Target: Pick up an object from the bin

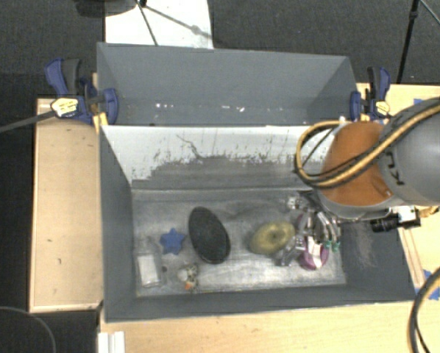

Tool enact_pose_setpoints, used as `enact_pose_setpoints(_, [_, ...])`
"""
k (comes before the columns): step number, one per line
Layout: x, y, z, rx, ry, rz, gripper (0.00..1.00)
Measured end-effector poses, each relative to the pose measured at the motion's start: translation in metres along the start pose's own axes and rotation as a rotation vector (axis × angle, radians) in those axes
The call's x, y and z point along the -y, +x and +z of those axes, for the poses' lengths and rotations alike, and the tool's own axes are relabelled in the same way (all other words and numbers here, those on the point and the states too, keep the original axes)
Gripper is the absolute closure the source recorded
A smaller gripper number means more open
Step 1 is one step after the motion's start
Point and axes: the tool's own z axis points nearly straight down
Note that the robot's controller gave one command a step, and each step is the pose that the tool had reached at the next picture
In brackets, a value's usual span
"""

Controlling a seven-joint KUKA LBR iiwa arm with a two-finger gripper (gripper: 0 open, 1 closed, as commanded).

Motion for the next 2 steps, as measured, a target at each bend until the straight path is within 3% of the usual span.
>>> enact_pose_setpoints(1, [0.001,-0.001,-0.002,0.0,0.0,-0.003,1.0])
enact_pose_setpoints(2, [0.009,0.006,-0.139,0.01,0.001,-0.187,1.0])
